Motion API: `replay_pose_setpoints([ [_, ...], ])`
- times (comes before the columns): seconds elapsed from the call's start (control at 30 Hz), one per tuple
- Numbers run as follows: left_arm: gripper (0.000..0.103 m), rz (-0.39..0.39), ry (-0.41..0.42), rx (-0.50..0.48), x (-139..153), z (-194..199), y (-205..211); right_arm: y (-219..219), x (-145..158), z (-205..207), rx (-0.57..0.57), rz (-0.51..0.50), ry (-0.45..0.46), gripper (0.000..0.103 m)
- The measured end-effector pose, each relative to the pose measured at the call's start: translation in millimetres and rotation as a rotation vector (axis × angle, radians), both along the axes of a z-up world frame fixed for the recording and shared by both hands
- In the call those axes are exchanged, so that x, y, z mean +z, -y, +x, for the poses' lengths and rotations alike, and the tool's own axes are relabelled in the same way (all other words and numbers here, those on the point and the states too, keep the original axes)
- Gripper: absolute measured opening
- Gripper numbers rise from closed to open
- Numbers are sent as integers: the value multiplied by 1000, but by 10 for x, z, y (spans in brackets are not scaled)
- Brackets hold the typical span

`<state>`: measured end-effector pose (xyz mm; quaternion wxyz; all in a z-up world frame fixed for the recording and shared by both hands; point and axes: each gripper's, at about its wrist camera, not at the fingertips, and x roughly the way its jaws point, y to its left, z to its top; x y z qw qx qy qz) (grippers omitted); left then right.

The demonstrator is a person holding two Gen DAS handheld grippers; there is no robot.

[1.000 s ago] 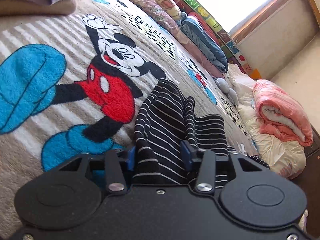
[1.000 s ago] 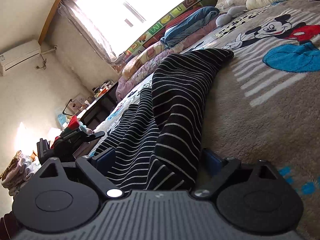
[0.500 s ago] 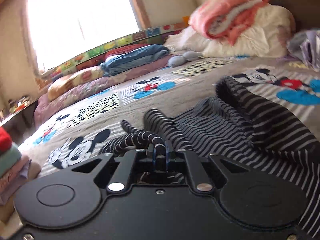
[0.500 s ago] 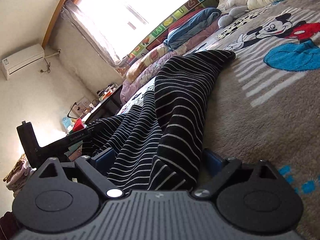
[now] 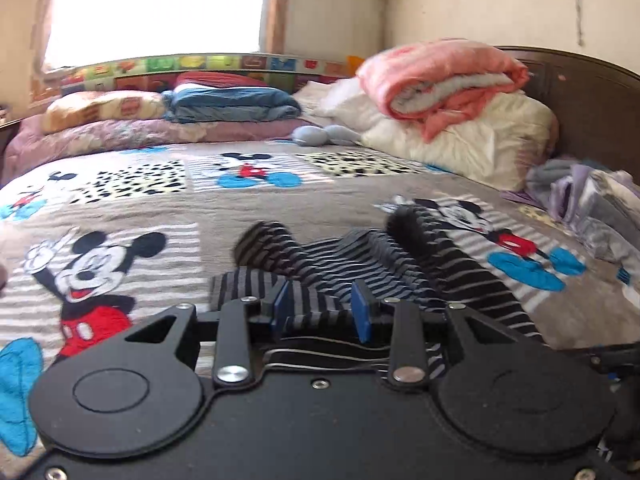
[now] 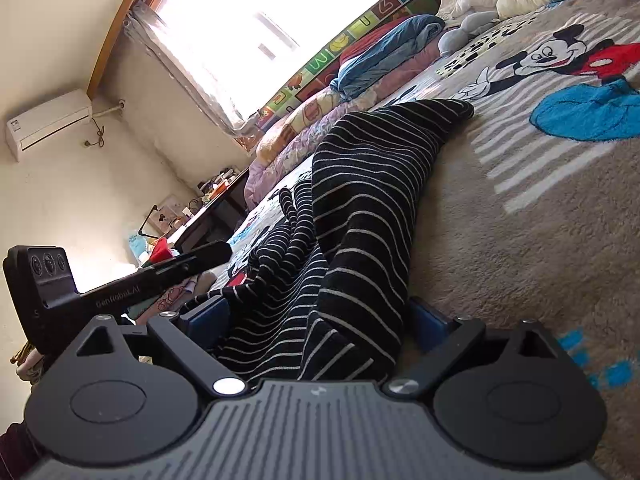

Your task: Fold clothes

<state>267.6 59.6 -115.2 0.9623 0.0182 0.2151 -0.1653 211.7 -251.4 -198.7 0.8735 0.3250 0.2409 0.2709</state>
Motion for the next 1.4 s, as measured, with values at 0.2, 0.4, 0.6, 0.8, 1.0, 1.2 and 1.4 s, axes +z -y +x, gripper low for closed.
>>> replay_pose_setpoints([
  [0.2, 32, 245, 1, 59, -265, 171, 74, -5, 4, -3, 5, 0, 2, 95],
  [0.4, 33, 289, -25, 76, -421, 387, 118, -1, 3, -12, 7, 5, 5, 96],
  [0.6, 43, 202, -101, 77, -490, 633, -29, -11, 4, -18, 7, 5, 9, 96],
  [0.8, 11, 35, -118, 30, -433, 701, -147, -19, -1, -21, 8, 1, 14, 96],
  [1.0, 10, -190, -47, 56, 14, 405, -381, -54, 3, -28, 10, -22, 22, 97],
  [1.2, 9, -195, 10, 85, 609, -108, -469, -52, 7, -37, 10, -18, 21, 97],
  [1.4, 9, -110, -16, 55, 844, -280, -206, -57, 9, -46, 9, -21, 20, 97],
])
